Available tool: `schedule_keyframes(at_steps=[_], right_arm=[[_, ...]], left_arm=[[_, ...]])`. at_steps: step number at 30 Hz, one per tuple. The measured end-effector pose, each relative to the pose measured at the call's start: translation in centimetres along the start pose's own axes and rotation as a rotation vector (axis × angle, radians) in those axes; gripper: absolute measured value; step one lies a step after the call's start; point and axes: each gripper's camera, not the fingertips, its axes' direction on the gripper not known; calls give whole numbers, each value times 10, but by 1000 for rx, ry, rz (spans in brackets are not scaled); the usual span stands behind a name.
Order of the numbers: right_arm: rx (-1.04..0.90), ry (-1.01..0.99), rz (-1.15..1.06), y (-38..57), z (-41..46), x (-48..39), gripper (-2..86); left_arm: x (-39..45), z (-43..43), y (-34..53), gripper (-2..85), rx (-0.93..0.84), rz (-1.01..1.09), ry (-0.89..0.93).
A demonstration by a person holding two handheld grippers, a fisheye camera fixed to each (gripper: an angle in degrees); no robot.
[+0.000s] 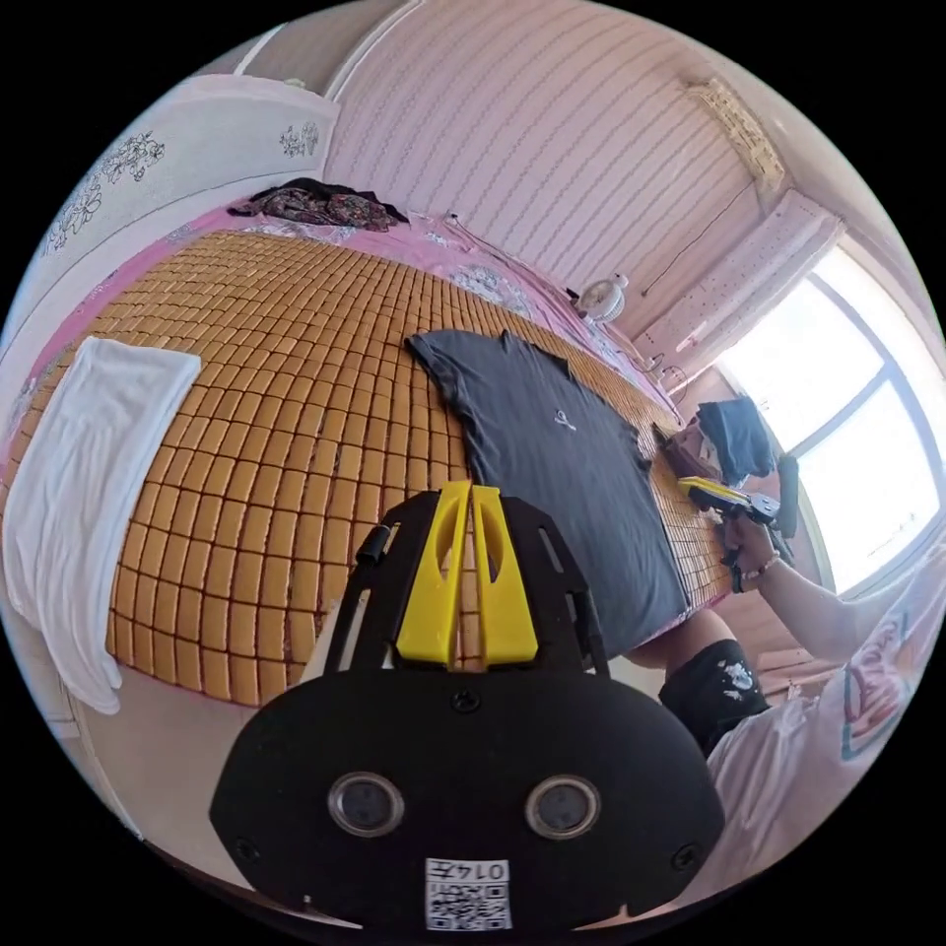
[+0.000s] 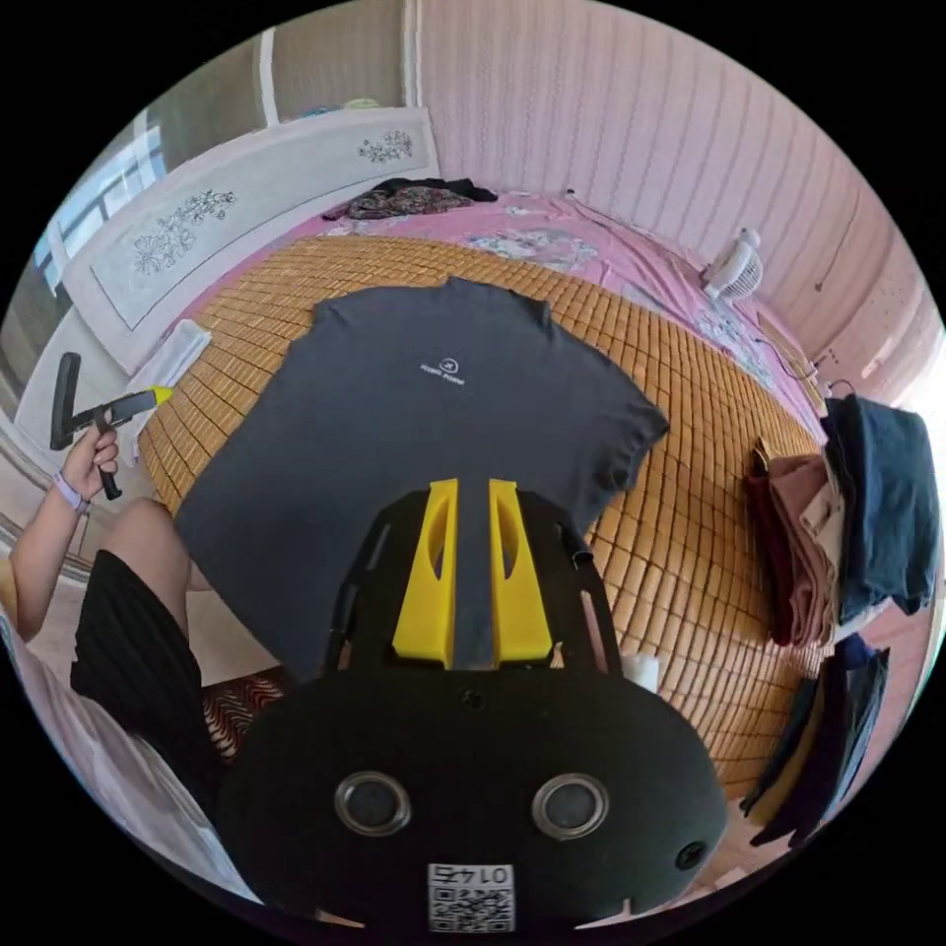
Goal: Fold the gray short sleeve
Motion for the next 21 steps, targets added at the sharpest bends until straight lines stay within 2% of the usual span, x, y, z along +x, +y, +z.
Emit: schedule_keyframes(at_steps=[4, 7, 13, 21], right_arm=[[51, -235, -166, -95, 46, -49, 83], [27, -229, -265, -153, 85, -88, 84], [-151, -334, -350, -238, 161, -156, 97], [-187, -206, -430, -278, 208, -210, 95]], left_arm=[[-3, 41, -24, -4, -23, -57, 9], [-9, 65, -38, 17, 17, -120, 87], [-14, 99, -72, 62, 40, -135, 21], [-7, 133, -102, 44, -40, -102, 13]])
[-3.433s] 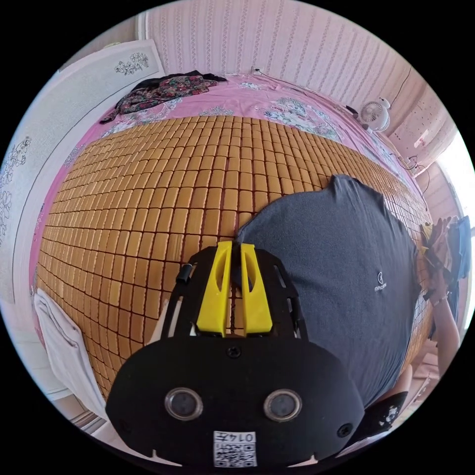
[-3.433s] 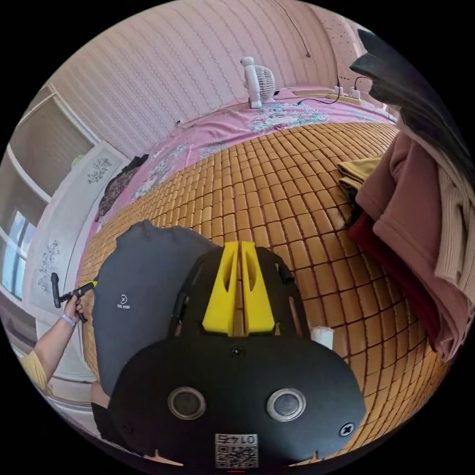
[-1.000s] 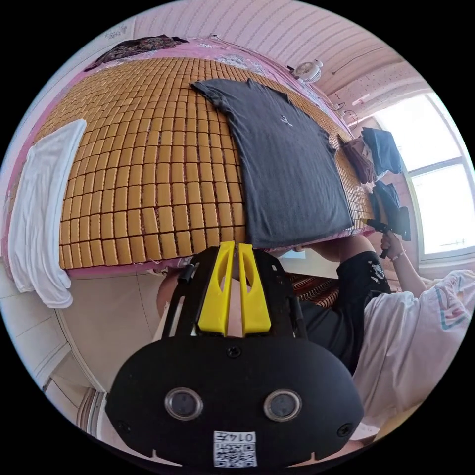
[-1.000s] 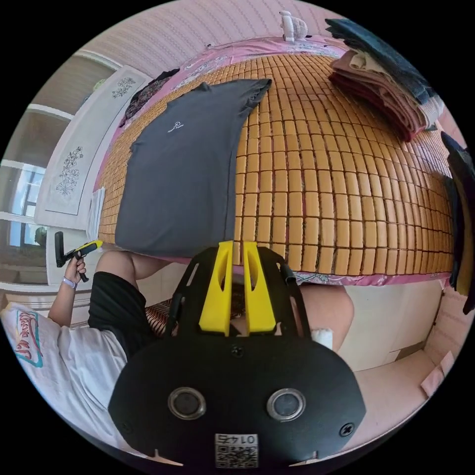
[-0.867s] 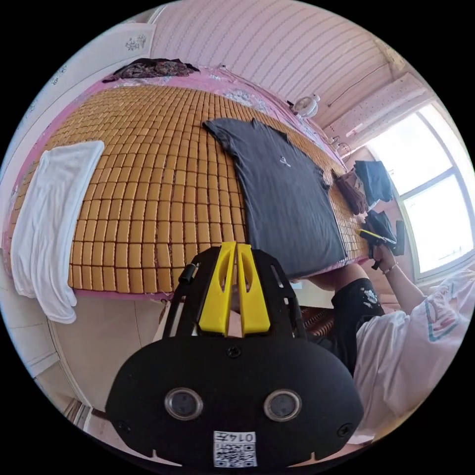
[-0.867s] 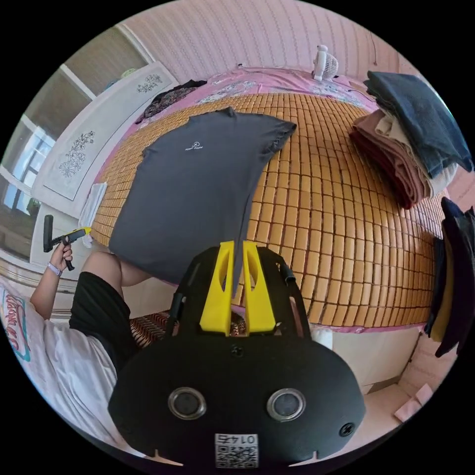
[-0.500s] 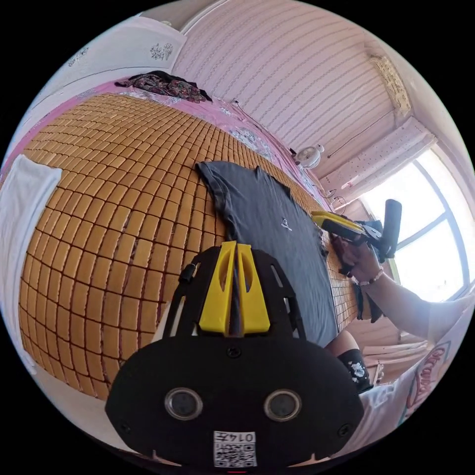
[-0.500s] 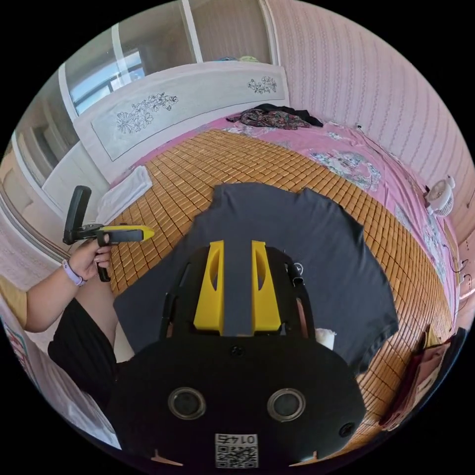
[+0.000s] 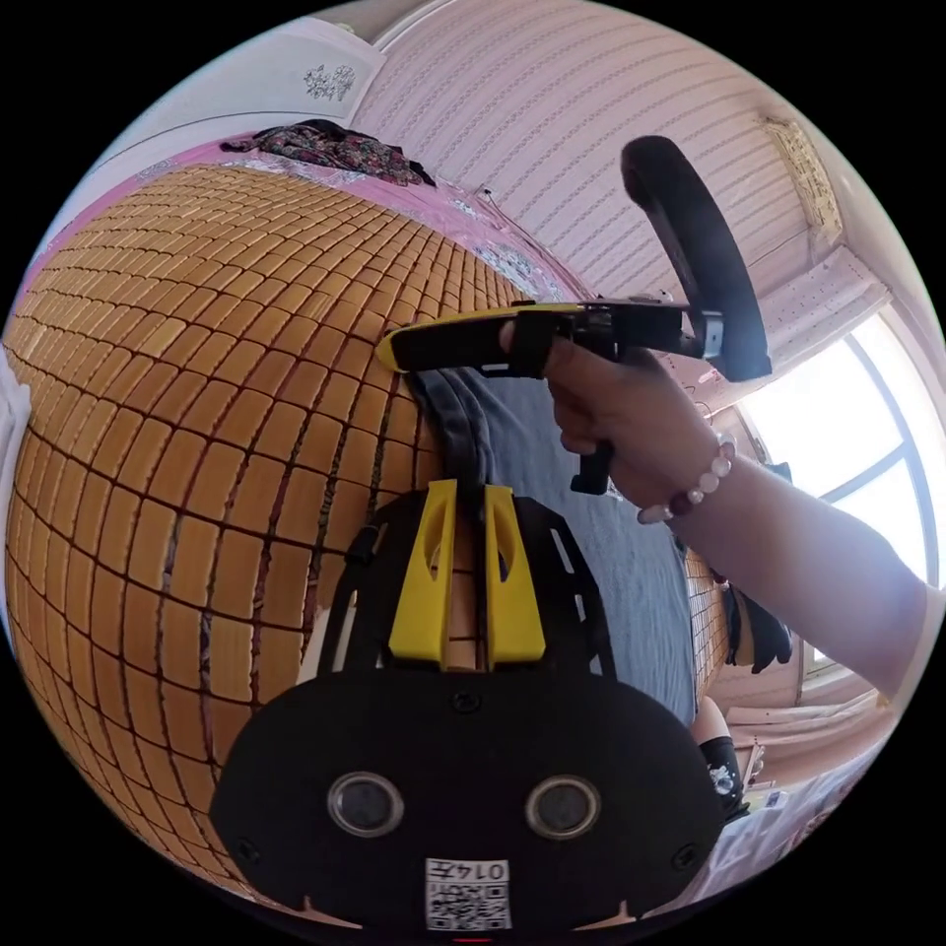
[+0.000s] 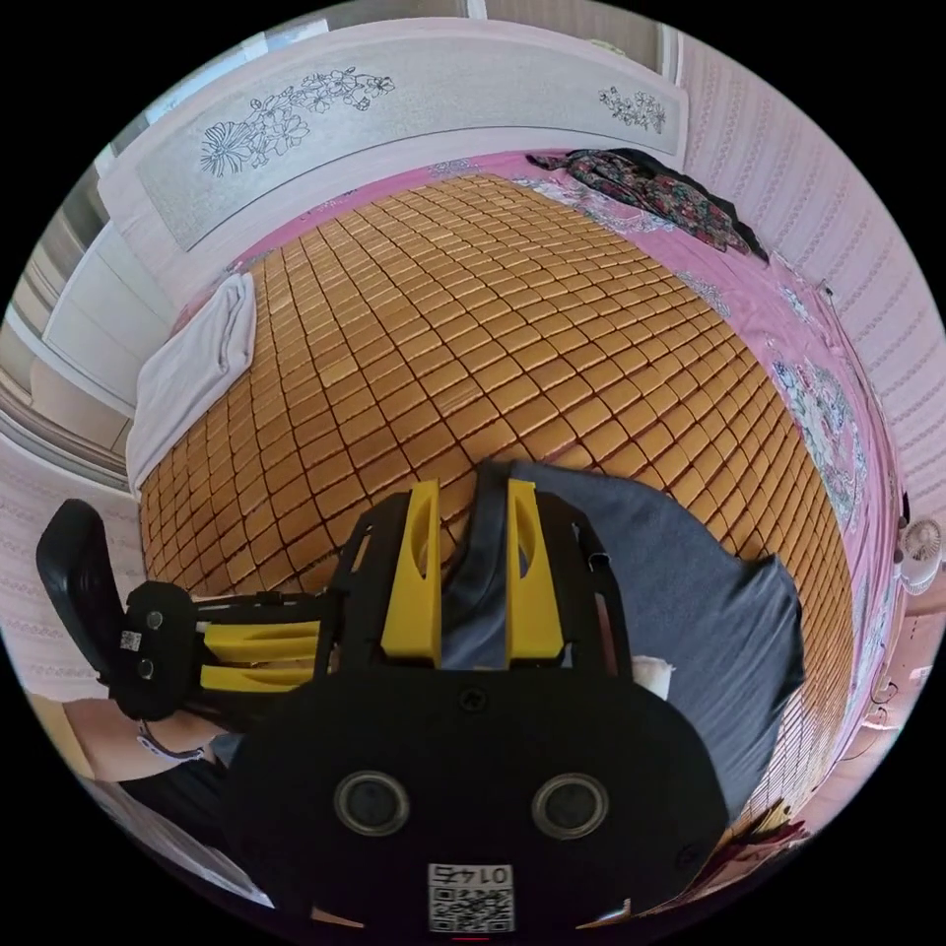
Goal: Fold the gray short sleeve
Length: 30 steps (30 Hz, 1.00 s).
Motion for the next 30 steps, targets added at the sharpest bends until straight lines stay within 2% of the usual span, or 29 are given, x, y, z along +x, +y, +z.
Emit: schedule_keyframes(at_steps=[3, 6, 10, 12, 15, 17, 21, 26, 30], right_arm=[[4, 140, -77, -6, 4, -7, 48], [8, 100, -74, -7, -5, 5, 15], [197, -85, 166, 19, -53, 55, 14], [295, -150, 286, 41, -78, 80, 18], [374, -210, 371, 88, -106, 115, 35], [254, -167, 430, 130, -112, 136, 65], [255, -187, 523, 222, -143, 152, 81], [304, -36, 751, 363, -198, 153, 72], [282, 54, 879, 416, -216, 158, 71]], left_arm=[[14, 4, -7, 37, -21, 57, -56], [22, 8, -13, 36, -23, 56, -65], [40, 2, -26, 32, 10, 77, -78], [65, -7, -34, 23, 66, 160, 2], [99, 3, -40, 57, -16, 301, 86], [111, 16, -40, 69, -110, 339, 127], [135, 24, -33, 59, -147, 377, 229], [184, 52, -45, 20, -247, 465, 287], [245, 81, -70, -5, -318, 558, 306]])
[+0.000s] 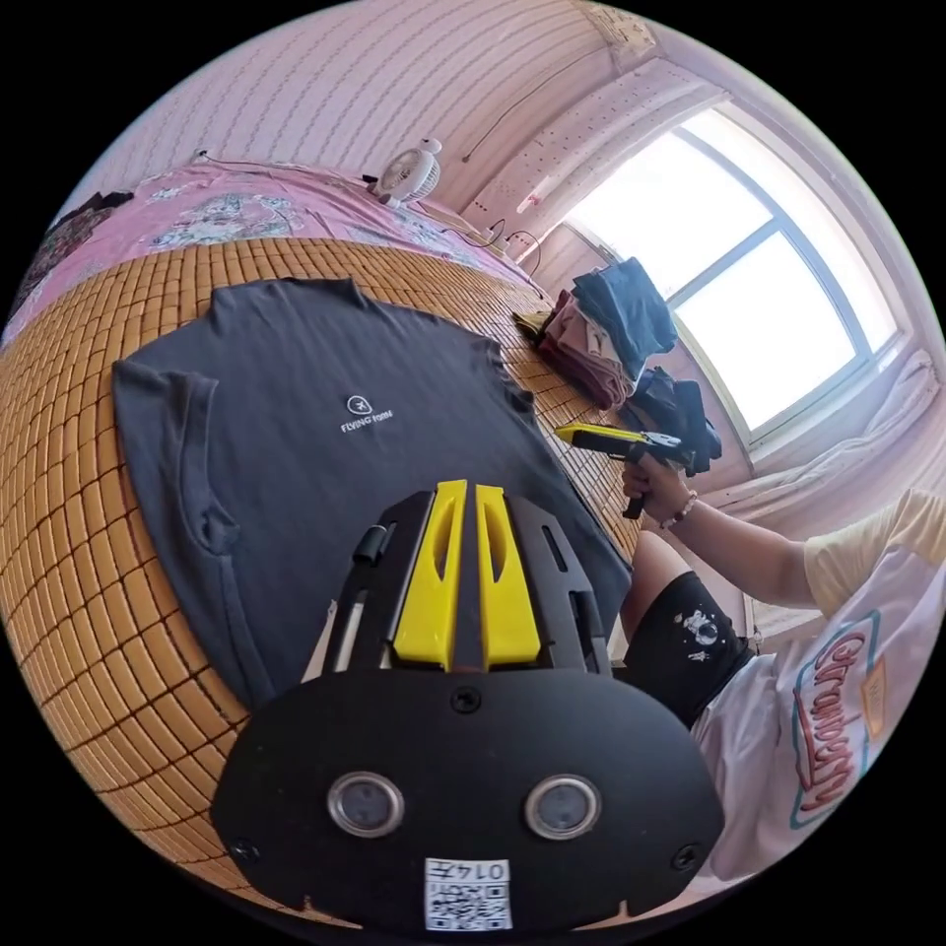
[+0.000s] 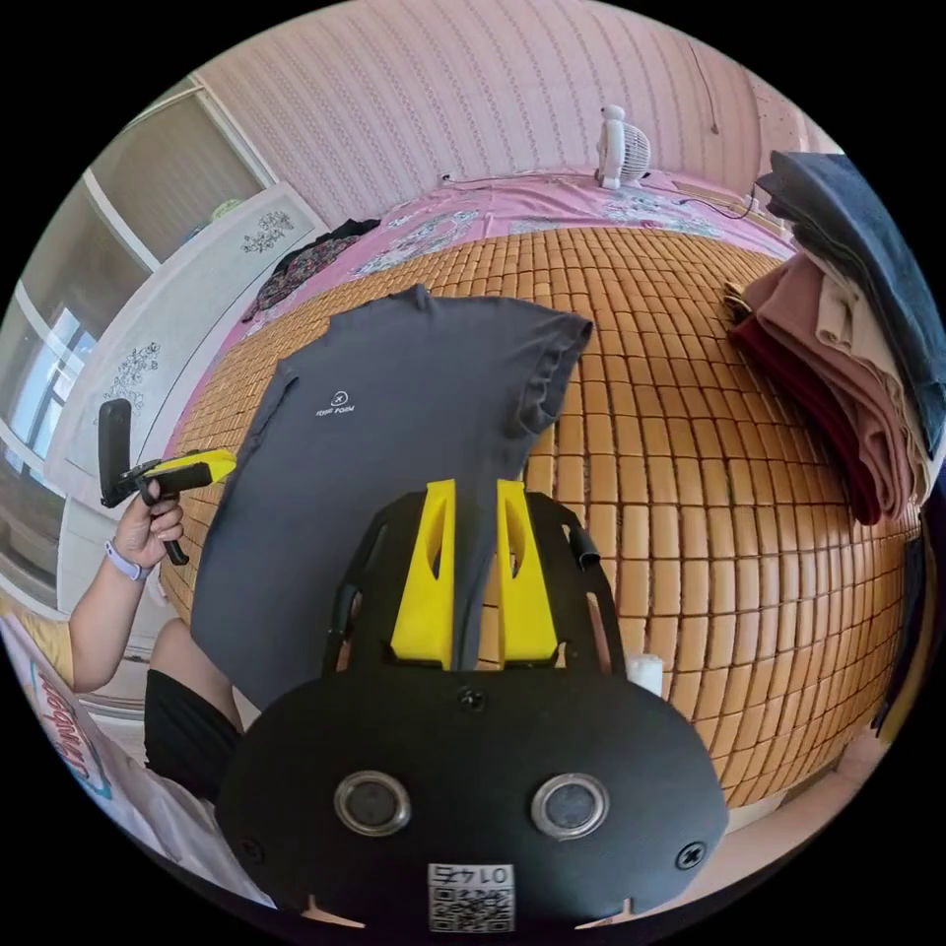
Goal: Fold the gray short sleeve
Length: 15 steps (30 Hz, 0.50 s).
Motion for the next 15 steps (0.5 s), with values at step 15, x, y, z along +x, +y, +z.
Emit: schedule_keyframes(at_steps=[15], right_arm=[[76, -75, 190, -53, -8, 33, 57]], left_arm=[[77, 141, -216, 58, -203, 216, -176]])
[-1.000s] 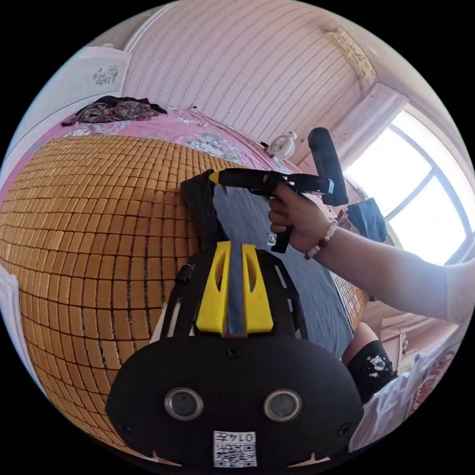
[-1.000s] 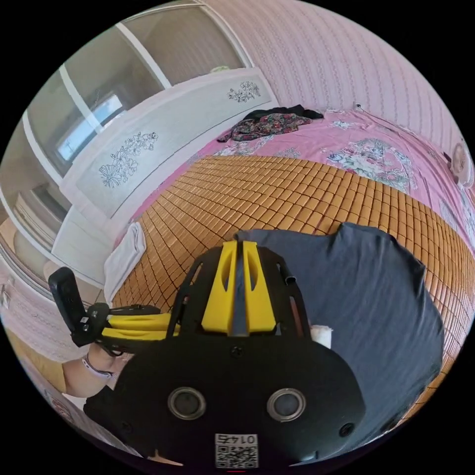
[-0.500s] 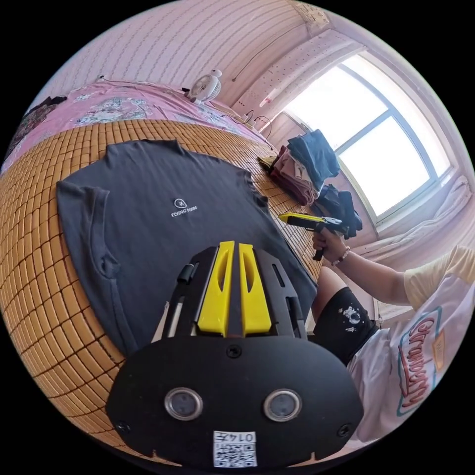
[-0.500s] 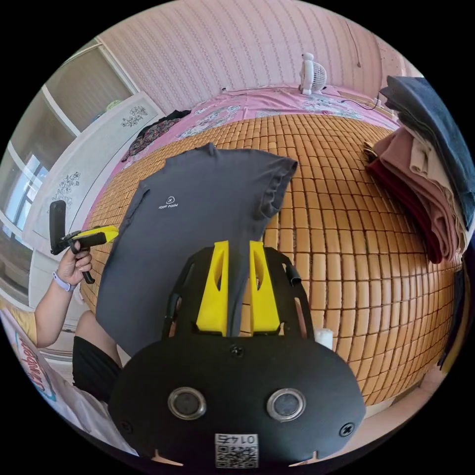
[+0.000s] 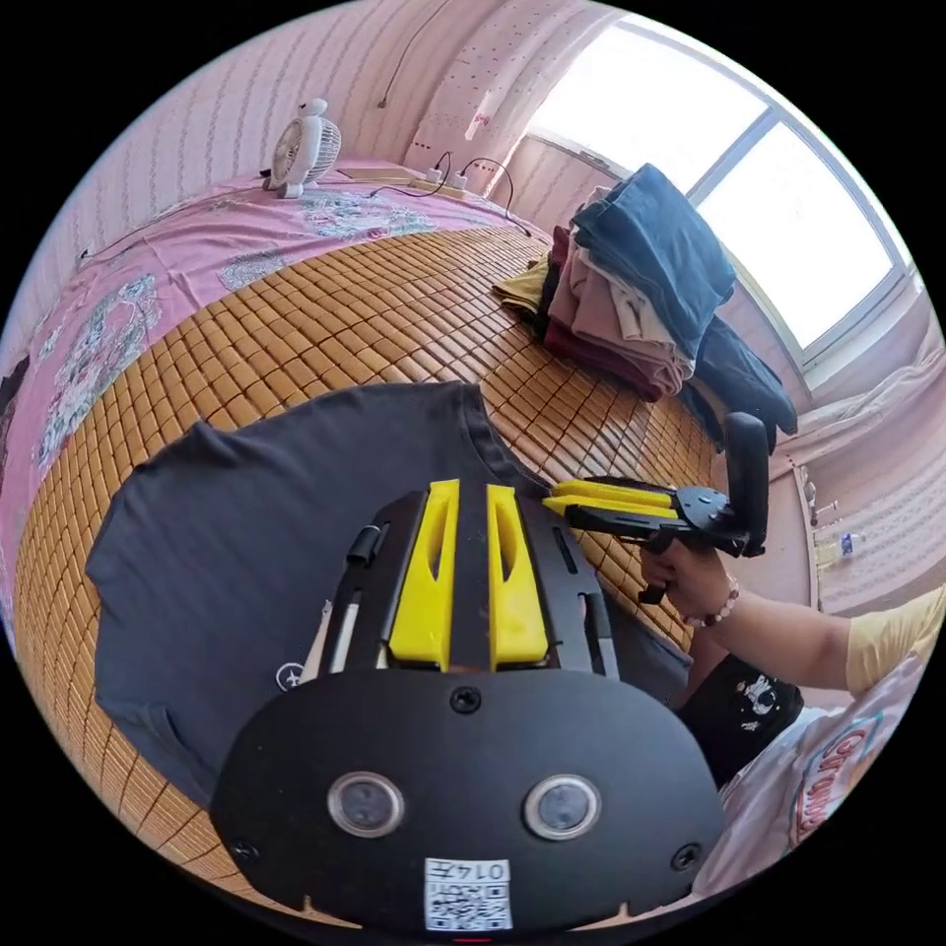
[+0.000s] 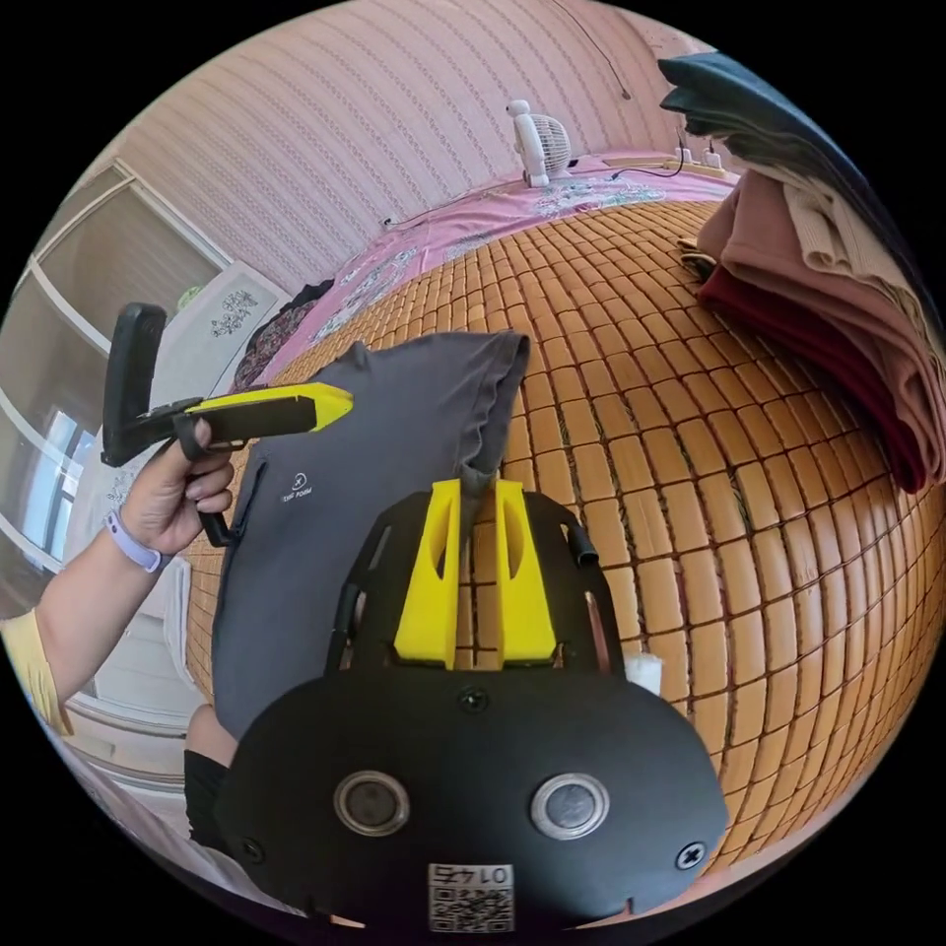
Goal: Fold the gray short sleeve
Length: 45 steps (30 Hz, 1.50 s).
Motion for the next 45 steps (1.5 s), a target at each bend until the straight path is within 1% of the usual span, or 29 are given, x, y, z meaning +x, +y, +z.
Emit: schedule_keyframes(at_steps=[3, 5, 10, 11, 12, 16, 18, 19, 21, 22, 23, 25, 26, 27, 29, 31, 33, 34, 36, 38, 40, 42, 45], right_arm=[[-4, -47, -16, -2, -4, 3, 33], [-4, -77, -2, -3, -8, 5, 25], [-20, -41, -52, -5, -15, -6, 19], [-28, -27, -76, -6, -16, -9, 18], [-31, -19, -90, -7, -17, -11, 18], [-44, 79, -176, -5, -21, -30, 21], [-61, 101, -195, -4, -26, -38, 23], [-53, 89, -236, -1, -33, -45, 26], [-30, 18, -359, 6, -45, -61, 34], [-38, -36, -442, 11, -52, -70, 40], [-38, -72, -474, 15, -57, -75, 51], [-49, -116, -487, 18, -59, -76, 60], [-71, -132, -481, 15, -56, -75, 63], [-84, -132, -473, 13, -54, -74, 63], [-97, -135, -445, 0, -47, -73, 64], [-70, -101, -423, -15, -40, -72, 66], [-61, -68, -377, -34, -29, -69, 71], [-54, -55, -361, -48, -21, -67, 79], [-24, -9, -387, -64, -9, -69, 104], [-14, 106, -413, -81, 12, -73, 128], [-49, 137, -406, -92, 28, -74, 131], [-92, 144, -383, -100, 43, -74, 128], [-57, 123, -367, -109, 50, -78, 90]], left_arm=[[16, 20, -40, 67, 1, 49, -54], [24, 35, -61, 74, -17, 57, -50], [29, 75, -103, 73, -103, -6, -41], [29, 83, -107, 49, -131, -17, -64], [28, 81, -108, 7, -99, -22, -98], [17, 72, -111, -7, -132, -49, -43], [4, 44, -98, -6, -36, -83, -35], [-1, 37, -94, -5, -20, -96, -24], [-26, 13, -72, 2, 0, -159, 5], [-32, 7, -66, 13, 14, -170, 1], [-44, -4, -52, 34, 32, -196, -20], [-63, -19, -32, 62, 39, -279, -24], [-76, -29, -18, 62, 48, -316, 27], [-87, -42, -2, 61, 85, -355, 58], [-100, -66, 25, 57, 156, -377, 59], [-111, -90, 54, 55, 194, -388, -3], [-127, -118, 97, 64, 225, -402, -131], [-131, -124, 107, 68, 238, -406, -163], [-150, -141, 149, 80, 280, -471, -253], [-165, -142, 171, 93, 246, -542, -264], [-177, -137, 183, 112, 185, -581, -258], [-185, -129, 189, 124, 160, -601, -279], [-188, -126, 191, 110, 190, -609, -326]])
